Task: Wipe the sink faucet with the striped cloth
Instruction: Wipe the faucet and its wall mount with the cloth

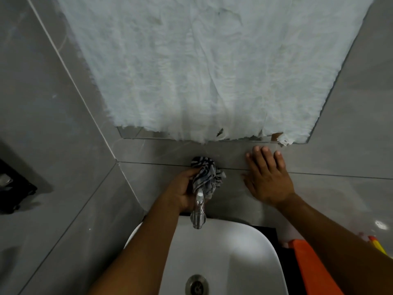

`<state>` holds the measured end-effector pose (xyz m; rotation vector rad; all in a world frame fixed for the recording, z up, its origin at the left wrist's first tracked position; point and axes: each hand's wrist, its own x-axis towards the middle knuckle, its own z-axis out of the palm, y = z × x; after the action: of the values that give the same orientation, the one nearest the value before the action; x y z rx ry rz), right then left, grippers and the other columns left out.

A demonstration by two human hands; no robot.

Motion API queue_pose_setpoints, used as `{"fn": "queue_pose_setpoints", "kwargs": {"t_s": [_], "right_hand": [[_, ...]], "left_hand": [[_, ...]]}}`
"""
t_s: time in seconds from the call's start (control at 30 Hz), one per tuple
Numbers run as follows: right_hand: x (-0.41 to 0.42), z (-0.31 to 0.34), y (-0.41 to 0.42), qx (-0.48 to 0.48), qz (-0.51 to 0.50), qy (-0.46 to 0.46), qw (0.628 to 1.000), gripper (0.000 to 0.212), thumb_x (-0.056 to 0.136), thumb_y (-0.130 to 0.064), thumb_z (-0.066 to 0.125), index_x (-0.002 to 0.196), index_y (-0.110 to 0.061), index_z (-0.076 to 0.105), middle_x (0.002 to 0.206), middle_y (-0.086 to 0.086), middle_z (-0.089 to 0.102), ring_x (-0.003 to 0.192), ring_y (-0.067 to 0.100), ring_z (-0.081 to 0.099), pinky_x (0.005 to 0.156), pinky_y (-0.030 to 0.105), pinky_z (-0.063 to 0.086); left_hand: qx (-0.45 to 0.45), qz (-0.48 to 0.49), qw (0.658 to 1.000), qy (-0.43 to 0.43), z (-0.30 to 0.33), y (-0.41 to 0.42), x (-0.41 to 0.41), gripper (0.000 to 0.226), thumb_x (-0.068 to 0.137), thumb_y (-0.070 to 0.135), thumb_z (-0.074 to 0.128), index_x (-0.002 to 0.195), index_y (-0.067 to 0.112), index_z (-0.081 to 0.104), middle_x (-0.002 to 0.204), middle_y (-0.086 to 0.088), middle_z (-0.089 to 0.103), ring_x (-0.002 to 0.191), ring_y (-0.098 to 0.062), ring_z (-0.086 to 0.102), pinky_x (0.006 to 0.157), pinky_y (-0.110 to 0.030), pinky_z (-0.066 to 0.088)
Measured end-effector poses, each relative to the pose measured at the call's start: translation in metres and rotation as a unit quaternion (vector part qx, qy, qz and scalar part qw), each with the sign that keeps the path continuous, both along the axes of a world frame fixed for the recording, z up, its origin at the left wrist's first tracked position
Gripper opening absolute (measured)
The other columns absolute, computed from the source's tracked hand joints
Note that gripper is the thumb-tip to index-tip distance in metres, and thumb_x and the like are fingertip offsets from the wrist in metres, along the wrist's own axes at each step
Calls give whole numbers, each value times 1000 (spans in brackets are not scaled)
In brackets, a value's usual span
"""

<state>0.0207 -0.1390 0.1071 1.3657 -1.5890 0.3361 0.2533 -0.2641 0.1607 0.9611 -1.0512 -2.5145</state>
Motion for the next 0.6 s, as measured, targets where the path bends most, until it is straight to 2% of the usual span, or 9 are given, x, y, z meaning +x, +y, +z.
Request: {"fn": "queue_pose_setpoints", "kwargs": {"t_s": [0.1, 0.17, 0.23, 0.3, 0.33, 0.37, 0.4, 0.5, 0.6], "right_hand": [[-1, -3, -1, 5, -14, 1, 1000, 79, 90, -49, 51, 153, -11, 24, 168, 13, 4, 157, 26, -11, 123, 49, 7], [1, -3, -3, 6, -27, -2, 1000, 80, 89, -48, 51, 153, -9, 25, 169, 12, -5, 157, 26, -13, 124, 50, 3], [7, -4, -3, 2, -29, -18, 999, 78, 89, -47, 53, 151, -6, 32, 165, 18, 11, 156, 26, -14, 123, 50, 1], [8, -6, -2, 4, -32, -26, 999, 78, 89, -46, 54, 152, -5, 32, 158, 21, 22, 156, 27, -13, 124, 50, -2], [8, -5, -2, 6, -32, -26, 999, 78, 90, -46, 53, 153, -6, 29, 158, 21, 23, 157, 27, -13, 124, 50, -3], [8, -5, -1, 8, -30, -27, 999, 80, 91, -46, 53, 154, -7, 25, 159, 21, 21, 157, 28, -12, 124, 50, -3], [8, -4, -1, 11, -30, -30, 999, 80, 91, -45, 53, 155, -7, 23, 160, 20, 20, 157, 28, -12, 124, 51, -2], [10, -4, 1, 26, -39, -41, 998, 83, 89, -44, 58, 155, -7, 23, 162, 20, 16, 156, 28, -14, 124, 51, -3], [14, -3, 2, 34, -43, -54, 997, 86, 89, -44, 58, 155, -7, 17, 166, 17, 5, 156, 27, -18, 124, 52, -4]], "left_hand": [[-135, 12, 986, -97, 19, 2, -9, 22, 83, 17, 69, 97, 1, 75, 100, -23, 77, 72, -30, 75, 61, -38, 62], [-281, 19, 937, -208, 31, 6, -27, 21, 79, 16, 70, 91, 0, 75, 99, -27, 76, 85, -38, 75, 80, -53, 62], [-430, -49, 830, -351, 40, 21, -37, 41, 83, 30, 62, 111, 1, 69, 111, -23, 74, 104, -36, 70, 97, -52, 54], [-540, -79, 693, -471, 38, 38, -38, 63, 90, 33, 58, 139, -3, 43, 139, -20, 57, 127, -32, 55, 111, -50, 39], [-583, -75, 634, -503, 34, 48, -33, 71, 89, 32, 61, 144, -4, 32, 144, -19, 51, 131, -32, 51, 112, -51, 36], [-612, -58, 604, -507, 30, 58, -25, 74, 89, 30, 64, 145, -2, 29, 144, -19, 49, 129, -33, 51, 110, -51, 38], [-621, -29, 615, -484, 23, 67, -13, 71, 89, 29, 65, 144, 0, 31, 142, -18, 51, 125, -32, 54, 108, -49, 42], [-564, 87, 758, -316, -4, 91, 30, 56, 90, 32, 66, 139, 13, 46, 136, -6, 60, 121, -23, 60, 103, -34, 49], [-474, 178, 839, -201, -23, 108, 62, 34, 82, 26, 76, 113, 30, 62, 108, 9, 71, 101, -7, 68, 88, -24, 58]]}}
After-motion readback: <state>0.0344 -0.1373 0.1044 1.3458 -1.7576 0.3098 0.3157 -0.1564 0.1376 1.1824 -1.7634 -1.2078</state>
